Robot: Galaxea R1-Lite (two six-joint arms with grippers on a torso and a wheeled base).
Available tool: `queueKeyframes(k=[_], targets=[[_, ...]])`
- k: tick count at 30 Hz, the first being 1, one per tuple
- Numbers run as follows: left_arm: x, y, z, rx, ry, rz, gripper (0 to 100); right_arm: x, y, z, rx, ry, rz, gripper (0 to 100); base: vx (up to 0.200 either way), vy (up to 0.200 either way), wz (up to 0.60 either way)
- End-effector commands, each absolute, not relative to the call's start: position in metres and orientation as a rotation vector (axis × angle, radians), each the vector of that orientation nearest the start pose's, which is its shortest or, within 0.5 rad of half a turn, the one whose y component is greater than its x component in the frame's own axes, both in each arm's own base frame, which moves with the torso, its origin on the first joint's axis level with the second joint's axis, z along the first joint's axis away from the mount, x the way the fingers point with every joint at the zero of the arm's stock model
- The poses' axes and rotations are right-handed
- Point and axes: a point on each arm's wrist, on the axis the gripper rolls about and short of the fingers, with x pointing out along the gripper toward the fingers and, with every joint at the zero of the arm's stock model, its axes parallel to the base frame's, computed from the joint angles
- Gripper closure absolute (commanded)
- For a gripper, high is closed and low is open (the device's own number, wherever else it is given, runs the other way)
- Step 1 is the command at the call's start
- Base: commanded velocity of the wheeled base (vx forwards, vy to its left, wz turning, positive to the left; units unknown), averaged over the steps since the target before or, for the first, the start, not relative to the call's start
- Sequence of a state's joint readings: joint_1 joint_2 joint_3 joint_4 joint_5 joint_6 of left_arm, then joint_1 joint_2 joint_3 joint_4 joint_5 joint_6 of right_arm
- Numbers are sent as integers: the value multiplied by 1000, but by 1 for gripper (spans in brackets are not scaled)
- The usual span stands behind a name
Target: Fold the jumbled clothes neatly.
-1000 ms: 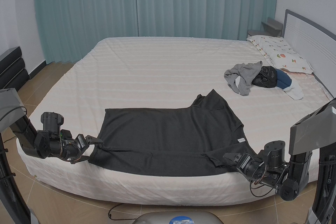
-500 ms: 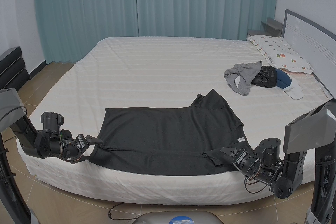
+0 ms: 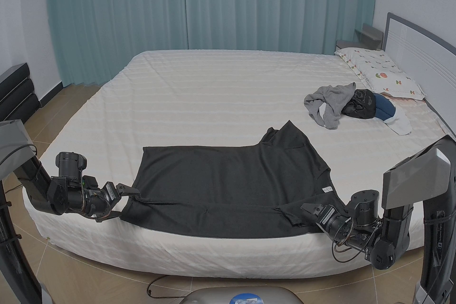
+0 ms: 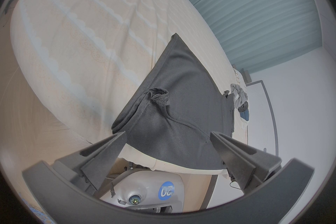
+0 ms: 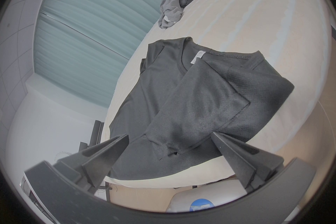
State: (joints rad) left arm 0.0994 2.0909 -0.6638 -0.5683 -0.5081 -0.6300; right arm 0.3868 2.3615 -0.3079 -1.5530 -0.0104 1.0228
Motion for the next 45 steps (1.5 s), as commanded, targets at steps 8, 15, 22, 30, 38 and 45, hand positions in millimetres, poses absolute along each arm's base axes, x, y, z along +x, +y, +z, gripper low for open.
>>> queueKeyframes(k=[8, 15, 22, 30, 38, 45], targets=[[314, 20, 22, -844, 932, -111, 0, 260, 107, -31, 875, 649, 55, 0, 0, 0, 0], [314, 20, 20, -844, 936, -110, 0, 267, 107, -30, 887, 626, 59, 0, 0, 0, 0], [315, 21, 21, -843, 934, -109, 0, 275, 107, -38, 889, 625, 47, 0, 0, 0, 0], [315, 20, 21, -843, 934, -110, 0, 278, 108, -40, 892, 616, 47, 100, 0, 0, 0], [315, 21, 21, -843, 934, -109, 0, 273, 105, -39, 888, 620, 23, 100, 0, 0, 0], [314, 20, 20, -842, 935, -109, 0, 265, 104, -27, 899, 608, 22, 100, 0, 0, 0]])
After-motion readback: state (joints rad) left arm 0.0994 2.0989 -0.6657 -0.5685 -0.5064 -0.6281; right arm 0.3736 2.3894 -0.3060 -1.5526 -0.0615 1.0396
